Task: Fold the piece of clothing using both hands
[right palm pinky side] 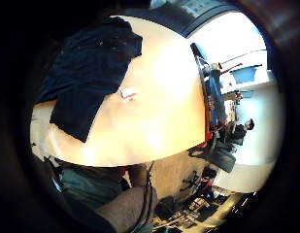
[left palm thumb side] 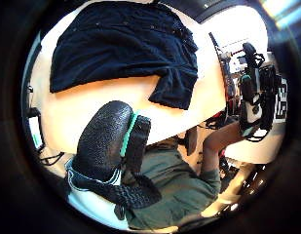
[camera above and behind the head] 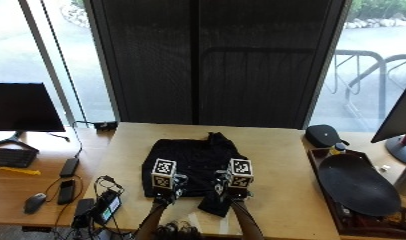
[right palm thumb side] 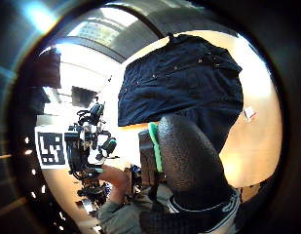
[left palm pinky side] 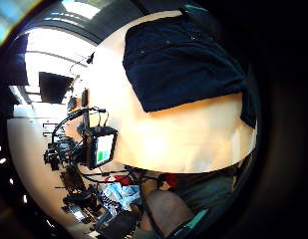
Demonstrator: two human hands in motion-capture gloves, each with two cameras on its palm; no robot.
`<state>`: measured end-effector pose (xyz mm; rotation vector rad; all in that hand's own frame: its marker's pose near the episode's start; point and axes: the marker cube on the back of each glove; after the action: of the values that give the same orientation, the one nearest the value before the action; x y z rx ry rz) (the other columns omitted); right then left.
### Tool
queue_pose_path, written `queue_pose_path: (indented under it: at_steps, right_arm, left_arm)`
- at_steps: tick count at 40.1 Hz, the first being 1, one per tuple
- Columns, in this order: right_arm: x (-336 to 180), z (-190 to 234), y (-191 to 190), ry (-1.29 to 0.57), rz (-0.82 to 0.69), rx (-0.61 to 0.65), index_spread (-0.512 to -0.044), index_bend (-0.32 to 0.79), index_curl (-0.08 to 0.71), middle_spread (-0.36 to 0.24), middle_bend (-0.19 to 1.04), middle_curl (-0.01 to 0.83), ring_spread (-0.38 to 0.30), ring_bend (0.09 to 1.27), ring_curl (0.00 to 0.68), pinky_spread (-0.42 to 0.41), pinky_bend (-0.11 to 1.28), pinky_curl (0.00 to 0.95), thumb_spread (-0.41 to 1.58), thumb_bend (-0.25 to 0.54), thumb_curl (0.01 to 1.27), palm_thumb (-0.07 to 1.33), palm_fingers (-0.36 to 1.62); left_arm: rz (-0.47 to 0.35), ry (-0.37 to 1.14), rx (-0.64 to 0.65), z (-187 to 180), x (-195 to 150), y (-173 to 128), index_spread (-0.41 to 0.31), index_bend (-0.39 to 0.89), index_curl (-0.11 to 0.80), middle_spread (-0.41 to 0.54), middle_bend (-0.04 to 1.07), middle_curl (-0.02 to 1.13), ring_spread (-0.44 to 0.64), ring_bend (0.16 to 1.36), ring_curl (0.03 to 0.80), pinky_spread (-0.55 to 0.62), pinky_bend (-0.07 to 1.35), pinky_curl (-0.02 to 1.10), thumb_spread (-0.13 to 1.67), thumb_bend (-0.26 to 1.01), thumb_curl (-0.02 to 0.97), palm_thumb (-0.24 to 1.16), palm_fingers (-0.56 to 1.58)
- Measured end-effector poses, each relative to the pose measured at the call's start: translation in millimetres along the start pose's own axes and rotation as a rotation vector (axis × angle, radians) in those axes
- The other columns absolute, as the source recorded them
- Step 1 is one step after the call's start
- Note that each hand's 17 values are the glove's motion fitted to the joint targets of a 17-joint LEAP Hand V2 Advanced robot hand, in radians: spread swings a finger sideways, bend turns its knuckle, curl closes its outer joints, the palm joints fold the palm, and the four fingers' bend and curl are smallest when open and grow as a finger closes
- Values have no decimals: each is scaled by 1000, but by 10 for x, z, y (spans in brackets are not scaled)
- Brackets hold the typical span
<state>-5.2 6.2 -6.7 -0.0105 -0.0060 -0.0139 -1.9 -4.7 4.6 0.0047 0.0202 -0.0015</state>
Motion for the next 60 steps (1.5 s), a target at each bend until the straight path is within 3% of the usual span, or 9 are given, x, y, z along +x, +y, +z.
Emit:
queue_pose_path:
  at_steps: [6, 16, 27, 39, 50, 56, 60]
  right_arm:
    - [4, 53, -53, 24, 13, -4, -294, 189, 126, -14, 157, 72, 120, 213, 73, 226, 510, 178, 787, 153, 92, 253, 225]
    - [-17, 1, -12, 33, 10, 11, -360, 175, 200, -11, 169, 132, 163, 232, 122, 291, 537, 239, 1104, 125, 157, 268, 181]
    - [-10, 50, -14, 16, 1, 7, -381, 168, 244, -4, 172, 180, 179, 246, 160, 309, 552, 275, 1226, 80, 206, 279, 154]
    - [86, 208, -25, 36, 30, 3, -386, 162, 274, 0, 173, 215, 184, 252, 189, 309, 562, 301, 1262, 33, 245, 297, 138]
    - [123, 789, -212, 44, 31, -74, -376, 105, 252, 16, 184, 244, 185, 297, 222, 303, 626, 332, 1224, -7, 283, 337, 91]
    - [86, 981, -236, 23, 11, -126, -375, 111, 237, 21, 187, 259, 185, 325, 239, 294, 649, 342, 1200, -11, 300, 366, 70]
    - [23, 938, -126, 52, -6, -162, -370, 116, 232, 27, 185, 266, 184, 333, 244, 282, 669, 349, 1185, -7, 313, 396, 70]
  left_arm:
    - [-4, 38, 0, 15, -36, -9, -68, 130, 84, 8, 244, 155, 144, 513, 176, 263, 297, 100, 726, 72, 86, 162, 398]
    - [-2, 33, -15, 7, -47, 8, -85, 134, 146, 15, 241, 236, 194, 552, 229, 368, 333, 151, 989, 30, 152, 175, 347]
    - [45, 54, -15, 21, -7, -23, -86, 135, 190, 28, 243, 293, 209, 574, 256, 410, 353, 186, 1089, -14, 200, 179, 318]
    - [14, 72, -6, 177, -104, -110, -84, 130, 224, 31, 239, 337, 215, 591, 277, 423, 369, 218, 1118, -18, 235, 178, 295]
    - [-41, 85, -78, 683, -254, -308, -78, 101, 225, 44, 223, 361, 214, 627, 297, 409, 417, 253, 1124, -15, 261, 196, 250]
    - [-128, -22, -191, 616, -335, -92, -75, 96, 218, 53, 228, 374, 214, 649, 305, 405, 449, 273, 1129, -8, 276, 226, 231]
    - [-96, 1, -251, 773, -310, -130, -73, 104, 218, 56, 225, 378, 213, 662, 311, 397, 469, 283, 1129, -8, 285, 255, 228]
